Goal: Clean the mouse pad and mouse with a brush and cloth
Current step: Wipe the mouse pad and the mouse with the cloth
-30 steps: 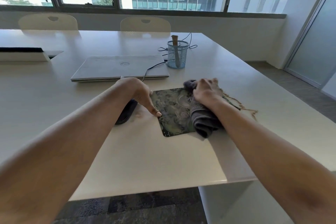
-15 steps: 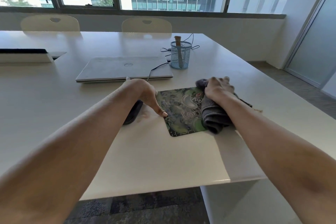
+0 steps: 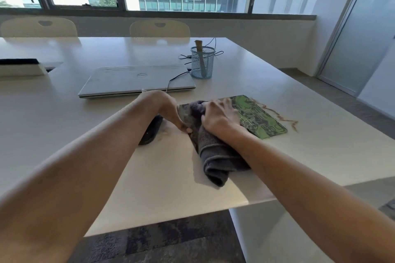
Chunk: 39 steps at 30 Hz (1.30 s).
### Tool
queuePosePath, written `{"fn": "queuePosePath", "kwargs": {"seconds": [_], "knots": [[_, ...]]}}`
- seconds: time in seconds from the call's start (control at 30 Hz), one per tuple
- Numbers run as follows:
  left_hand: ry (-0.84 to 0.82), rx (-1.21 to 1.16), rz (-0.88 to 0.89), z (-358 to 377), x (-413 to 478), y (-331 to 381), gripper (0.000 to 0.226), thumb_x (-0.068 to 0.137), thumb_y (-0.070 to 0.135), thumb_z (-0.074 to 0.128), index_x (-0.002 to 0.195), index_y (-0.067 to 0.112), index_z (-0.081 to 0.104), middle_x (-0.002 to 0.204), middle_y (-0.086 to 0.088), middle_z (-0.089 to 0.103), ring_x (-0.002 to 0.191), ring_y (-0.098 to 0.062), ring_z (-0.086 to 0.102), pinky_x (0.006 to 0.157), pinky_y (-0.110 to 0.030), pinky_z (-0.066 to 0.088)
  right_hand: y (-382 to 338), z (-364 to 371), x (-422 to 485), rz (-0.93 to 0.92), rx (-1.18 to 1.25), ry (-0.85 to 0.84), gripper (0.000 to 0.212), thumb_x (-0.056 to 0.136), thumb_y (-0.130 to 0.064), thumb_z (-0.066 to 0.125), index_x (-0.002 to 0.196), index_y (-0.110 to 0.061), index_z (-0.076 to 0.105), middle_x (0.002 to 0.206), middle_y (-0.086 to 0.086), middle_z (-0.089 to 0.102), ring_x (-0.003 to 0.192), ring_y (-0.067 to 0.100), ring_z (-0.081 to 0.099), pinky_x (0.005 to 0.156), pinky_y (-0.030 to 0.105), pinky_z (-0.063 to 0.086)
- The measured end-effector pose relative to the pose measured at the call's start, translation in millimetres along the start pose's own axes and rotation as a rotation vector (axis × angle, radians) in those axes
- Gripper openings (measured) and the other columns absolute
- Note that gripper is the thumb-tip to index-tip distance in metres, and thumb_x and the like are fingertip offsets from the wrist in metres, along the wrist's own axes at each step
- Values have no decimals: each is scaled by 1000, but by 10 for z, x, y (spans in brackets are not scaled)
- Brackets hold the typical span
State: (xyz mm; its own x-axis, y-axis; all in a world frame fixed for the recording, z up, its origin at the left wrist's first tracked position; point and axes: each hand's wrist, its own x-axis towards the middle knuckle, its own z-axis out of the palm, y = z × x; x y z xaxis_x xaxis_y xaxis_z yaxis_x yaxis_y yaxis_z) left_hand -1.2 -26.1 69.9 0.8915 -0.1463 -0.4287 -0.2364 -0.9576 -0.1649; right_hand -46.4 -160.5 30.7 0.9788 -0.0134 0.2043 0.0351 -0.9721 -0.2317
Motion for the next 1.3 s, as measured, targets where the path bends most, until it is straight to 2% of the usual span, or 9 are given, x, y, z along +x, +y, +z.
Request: {"fn": "queuePosePath", "kwargs": {"seconds": [0.27,0.4,0.53,0.7,0.83,0.93,1.03,1.13,1.3], "knots": [[-6,-4,1,22,-29,-27,120,42,88,53,141,22,36,143,-2,43,131,-25,39,109,-42,32,639,-282,27,362,-88,38,35,91,-17,46,124,-13,57,123,12,54,121,30,38,93,40,39],[4,28,15,-3,-51,-3,135,21,90,45,137,22,42,138,-3,48,128,-27,42,109,-46,30,129,-232,-119,120,34,82,32,90,-22,46,118,-22,62,122,12,58,117,31,44,90,36,40],[35,24,40,12,-20,-17,105,36,86,56,123,27,56,119,-1,58,111,-24,52,106,-43,35,-243,-56,-318,-61,19,-27,33,92,-25,46,120,-13,57,125,9,52,117,28,37,87,39,37],[3,7,1,32,-58,-25,143,14,89,43,142,27,34,144,-1,41,132,-26,37,111,-49,25,21,-114,-323,-31,-27,-37,30,92,-24,48,119,-17,58,127,6,49,118,26,36,84,38,35],[-15,-18,-19,28,-73,-34,147,13,88,42,145,26,28,149,-1,36,137,-27,30,113,-50,20,341,-268,-241,118,-92,-68,29,91,-22,49,116,-16,61,126,9,50,121,30,38,94,40,37],[-19,-12,-39,15,-65,-29,139,23,87,45,146,25,25,151,-1,33,140,-27,26,114,-51,17,359,-343,-179,168,-37,-35,27,90,-20,49,111,-9,62,122,13,53,119,31,40,95,38,38],[7,8,-44,15,-54,-25,121,40,87,52,142,25,35,145,-1,41,134,-26,35,113,-48,23,11,-252,-197,-20,22,3,31,88,-23,49,111,-11,64,122,14,58,114,31,48,94,34,41],[28,4,-23,9,-31,-30,93,51,81,60,128,29,52,129,1,56,121,-23,49,109,-43,31,-241,-83,-258,-134,39,-61,34,88,-26,52,118,-14,60,127,11,51,117,29,39,92,40,39],[4,9,-43,5,-86,-26,137,21,89,47,142,25,35,146,0,40,135,-25,34,113,-46,23,80,-103,-175,-32,-5,-56,32,89,-28,54,119,-20,60,129,7,49,120,28,37,90,40,38]]}}
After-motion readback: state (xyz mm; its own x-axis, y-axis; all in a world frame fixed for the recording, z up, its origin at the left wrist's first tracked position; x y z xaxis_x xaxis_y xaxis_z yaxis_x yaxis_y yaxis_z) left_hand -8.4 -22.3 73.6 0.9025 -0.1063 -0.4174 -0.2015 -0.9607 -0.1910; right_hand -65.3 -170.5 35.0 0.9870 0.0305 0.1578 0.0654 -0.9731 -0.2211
